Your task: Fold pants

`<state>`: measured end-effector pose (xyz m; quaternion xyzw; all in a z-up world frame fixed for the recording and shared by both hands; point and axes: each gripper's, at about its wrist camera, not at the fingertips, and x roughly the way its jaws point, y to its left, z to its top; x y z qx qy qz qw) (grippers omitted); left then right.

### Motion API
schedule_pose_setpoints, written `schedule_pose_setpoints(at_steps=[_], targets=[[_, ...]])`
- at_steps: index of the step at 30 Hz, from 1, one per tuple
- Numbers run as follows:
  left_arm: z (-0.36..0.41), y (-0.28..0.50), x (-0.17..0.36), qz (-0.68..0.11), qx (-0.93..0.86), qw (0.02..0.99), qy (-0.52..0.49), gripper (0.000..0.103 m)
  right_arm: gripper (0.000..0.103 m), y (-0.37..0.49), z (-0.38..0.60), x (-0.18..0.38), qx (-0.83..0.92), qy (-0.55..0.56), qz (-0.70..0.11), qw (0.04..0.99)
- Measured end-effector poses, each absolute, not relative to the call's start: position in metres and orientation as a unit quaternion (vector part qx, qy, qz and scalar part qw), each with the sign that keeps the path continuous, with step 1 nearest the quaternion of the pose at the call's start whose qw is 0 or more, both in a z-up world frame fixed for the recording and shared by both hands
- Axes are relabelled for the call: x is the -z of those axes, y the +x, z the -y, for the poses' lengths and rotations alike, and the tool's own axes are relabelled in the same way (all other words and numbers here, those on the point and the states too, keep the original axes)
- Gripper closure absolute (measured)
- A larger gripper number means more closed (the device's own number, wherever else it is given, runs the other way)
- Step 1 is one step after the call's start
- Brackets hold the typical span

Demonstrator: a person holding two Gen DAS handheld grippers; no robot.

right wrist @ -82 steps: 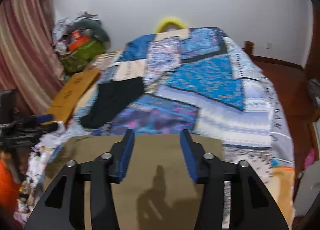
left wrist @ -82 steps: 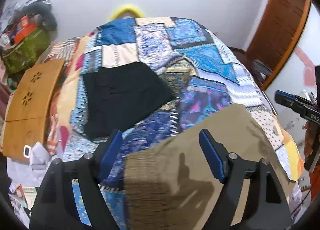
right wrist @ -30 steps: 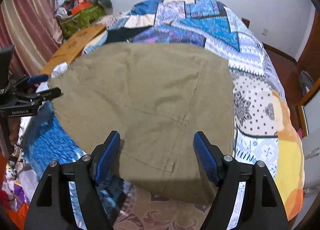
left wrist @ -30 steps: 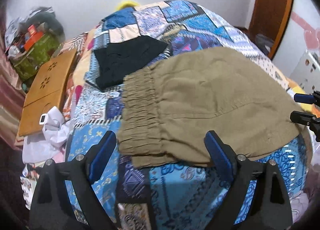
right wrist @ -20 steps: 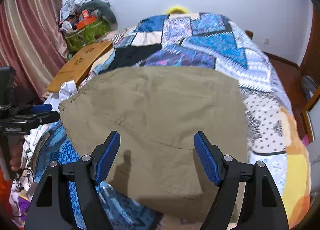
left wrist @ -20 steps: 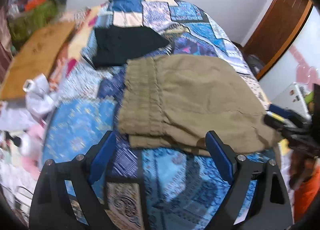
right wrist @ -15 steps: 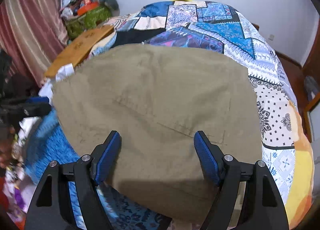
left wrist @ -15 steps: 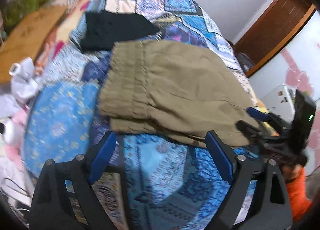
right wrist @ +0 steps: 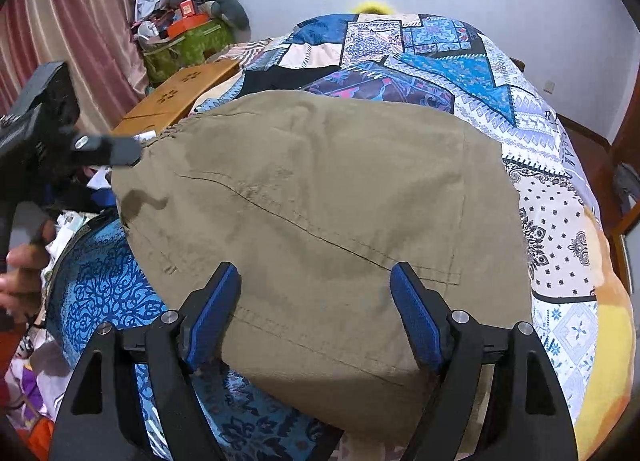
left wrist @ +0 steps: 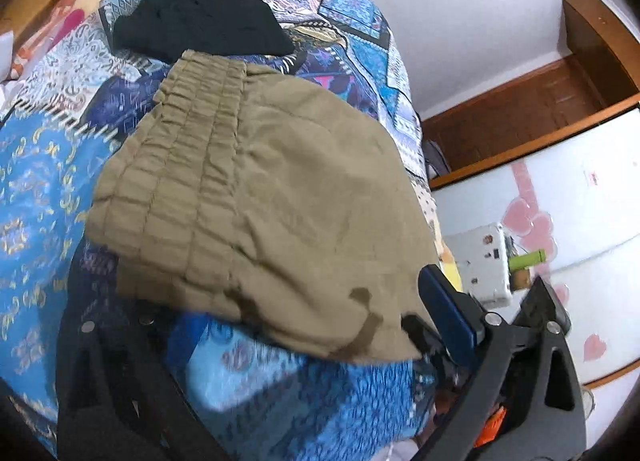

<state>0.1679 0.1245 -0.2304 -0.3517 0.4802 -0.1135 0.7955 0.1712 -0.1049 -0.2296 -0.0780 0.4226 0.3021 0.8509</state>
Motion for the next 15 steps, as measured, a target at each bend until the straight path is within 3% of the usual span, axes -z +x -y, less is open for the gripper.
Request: schedule_pose_setpoints(at_steps=[2,4,8,15], targets=[[-0.122,0.176,0.227,-0.483,0.081,0.807,-0.329,0.029,0.027,0.171,0.105,0.229,-0.303,-0.077,-0.423,0.851],[-0.12,0.181,0.225,-0.489,0.028,0.825,-0.283,0.067,0.027,0.171,0.106,0.229,-0.303,-0.074,-0.423,0.851],[-0.12,0.172,0.218,-0.459,-0.015,0.849,-0.26,0.073,0.027,0.171,0.109,0.228,-0.309,-0.065,-0.426,0.848],[-0.102,0.148,0.178,-0.382,-0.092,0.913,-0.11,0.074,0.027,0.161,0.11,0.223,-0.335,-0.059,-0.428,0.837]])
